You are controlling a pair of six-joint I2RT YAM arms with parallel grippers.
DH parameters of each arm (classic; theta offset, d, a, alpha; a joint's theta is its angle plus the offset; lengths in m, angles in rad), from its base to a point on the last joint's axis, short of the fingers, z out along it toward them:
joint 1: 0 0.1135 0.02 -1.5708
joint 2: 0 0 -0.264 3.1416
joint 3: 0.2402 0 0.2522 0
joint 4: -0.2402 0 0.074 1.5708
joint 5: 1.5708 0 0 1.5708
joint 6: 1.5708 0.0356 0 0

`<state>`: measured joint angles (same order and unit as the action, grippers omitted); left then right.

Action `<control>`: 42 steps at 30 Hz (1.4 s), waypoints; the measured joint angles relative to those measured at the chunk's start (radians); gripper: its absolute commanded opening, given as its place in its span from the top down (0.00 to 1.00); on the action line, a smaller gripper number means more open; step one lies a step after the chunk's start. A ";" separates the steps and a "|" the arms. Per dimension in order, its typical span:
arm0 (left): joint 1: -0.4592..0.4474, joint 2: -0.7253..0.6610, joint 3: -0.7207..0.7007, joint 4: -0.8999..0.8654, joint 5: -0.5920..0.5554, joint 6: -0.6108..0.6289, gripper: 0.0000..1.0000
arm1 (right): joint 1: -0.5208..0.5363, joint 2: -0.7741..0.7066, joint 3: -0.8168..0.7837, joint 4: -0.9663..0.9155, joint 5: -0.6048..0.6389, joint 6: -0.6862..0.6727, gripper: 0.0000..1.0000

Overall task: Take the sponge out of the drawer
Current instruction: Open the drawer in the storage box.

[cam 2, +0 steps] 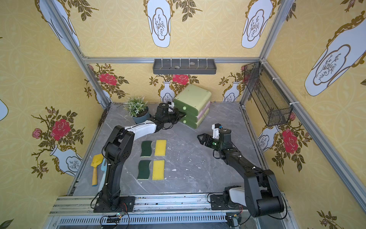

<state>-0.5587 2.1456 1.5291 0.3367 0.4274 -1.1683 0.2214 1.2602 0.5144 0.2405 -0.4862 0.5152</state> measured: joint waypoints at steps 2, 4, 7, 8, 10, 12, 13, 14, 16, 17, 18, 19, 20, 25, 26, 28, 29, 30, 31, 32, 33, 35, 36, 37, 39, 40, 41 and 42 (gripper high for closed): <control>0.002 -0.066 -0.063 -0.012 -0.030 0.033 0.76 | -0.001 0.000 -0.002 0.000 0.002 0.000 0.10; 0.004 -0.146 -0.129 -0.026 -0.054 0.076 0.67 | -0.002 0.000 -0.003 0.000 0.004 0.000 0.10; 0.002 -0.254 -0.210 -0.036 -0.092 0.143 0.56 | -0.003 -0.001 -0.006 0.001 0.005 -0.003 0.10; 0.002 -0.295 -0.240 -0.050 -0.106 0.167 0.53 | -0.004 -0.003 -0.010 0.001 0.015 -0.004 0.09; 0.002 -0.373 -0.295 -0.073 -0.134 0.215 0.46 | -0.005 -0.007 -0.014 0.001 0.021 -0.004 0.09; 0.002 -0.452 -0.332 -0.123 -0.158 0.270 0.40 | -0.005 -0.017 -0.016 0.001 0.027 -0.011 0.08; 0.002 -0.488 -0.339 -0.158 -0.173 0.299 0.37 | -0.005 -0.021 -0.016 0.001 0.029 -0.011 0.07; 0.002 -0.529 -0.341 -0.202 -0.186 0.333 0.34 | -0.005 -0.027 -0.016 0.001 0.029 -0.011 0.07; 0.002 -0.607 -0.340 -0.276 -0.201 0.404 0.26 | -0.005 -0.039 -0.015 -0.001 0.031 -0.011 0.05; 0.002 -0.649 -0.340 -0.317 -0.218 0.441 0.23 | -0.005 -0.044 -0.008 -0.006 0.036 -0.011 0.04; 0.002 -0.689 -0.341 -0.359 -0.232 0.475 0.19 | -0.005 -0.049 0.001 -0.005 0.047 -0.012 0.03; 0.002 -0.724 -0.341 -0.390 -0.241 0.504 0.15 | -0.005 -0.053 0.011 -0.006 0.047 -0.012 0.03; 0.002 -0.761 -0.344 -0.423 -0.255 0.537 0.13 | -0.002 -0.056 0.024 -0.006 0.049 -0.014 0.02; 0.002 -0.903 -0.396 -0.534 -0.326 0.674 0.06 | 0.037 -0.050 0.089 -0.030 0.066 -0.019 0.02; 0.002 -0.924 -0.416 -0.548 -0.336 0.699 0.06 | 0.048 -0.044 0.109 -0.040 0.084 -0.019 0.02; 0.002 -0.948 -0.453 -0.569 -0.350 0.734 0.06 | 0.068 -0.032 0.150 -0.066 0.108 -0.025 0.02; 0.002 -0.959 -0.475 -0.578 -0.350 0.751 0.06 | 0.079 -0.026 0.175 -0.082 0.116 -0.030 0.01; 0.002 -0.972 -0.503 -0.580 -0.350 0.770 0.06 | 0.091 -0.022 0.196 -0.090 0.130 -0.039 0.01; 0.002 -0.982 -0.523 -0.576 -0.350 0.782 0.07 | 0.099 -0.018 0.212 -0.095 0.140 -0.043 0.01; 0.002 -0.995 -0.555 -0.566 -0.349 0.801 0.07 | 0.107 -0.014 0.229 -0.102 0.151 -0.047 0.01; 0.002 -1.004 -0.585 -0.549 -0.349 0.812 0.08 | 0.114 -0.011 0.243 -0.109 0.159 -0.053 0.02; 0.002 -1.019 -0.650 -0.490 -0.349 0.833 0.09 | 0.118 -0.005 0.264 -0.119 0.169 -0.070 0.01; 0.002 -1.022 -0.689 -0.445 -0.348 0.835 0.11 | 0.119 -0.005 0.269 -0.125 0.185 -0.072 0.02; 0.002 -1.020 -0.719 -0.402 -0.343 0.835 0.12 | 0.119 -0.005 0.270 -0.128 0.189 -0.077 0.01; 0.001 -1.003 -0.782 -0.288 -0.340 0.820 0.13 | 0.119 -0.010 0.261 -0.129 0.207 -0.093 0.02; -0.003 -0.984 -0.807 -0.229 -0.341 0.804 0.13 | 0.118 -0.016 0.251 -0.128 0.208 -0.097 0.02; -0.006 -0.959 -0.826 -0.172 -0.342 0.784 0.13 | 0.118 -0.023 0.238 -0.125 0.209 -0.101 0.01; -0.014 -0.927 -0.837 -0.119 -0.349 0.766 0.13 | 0.118 -0.029 0.224 -0.117 0.209 -0.107 0.01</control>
<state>-0.5724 1.2186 0.6926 0.2180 0.0780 -0.4026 0.3393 1.2308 0.7387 0.1234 -0.2771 0.4084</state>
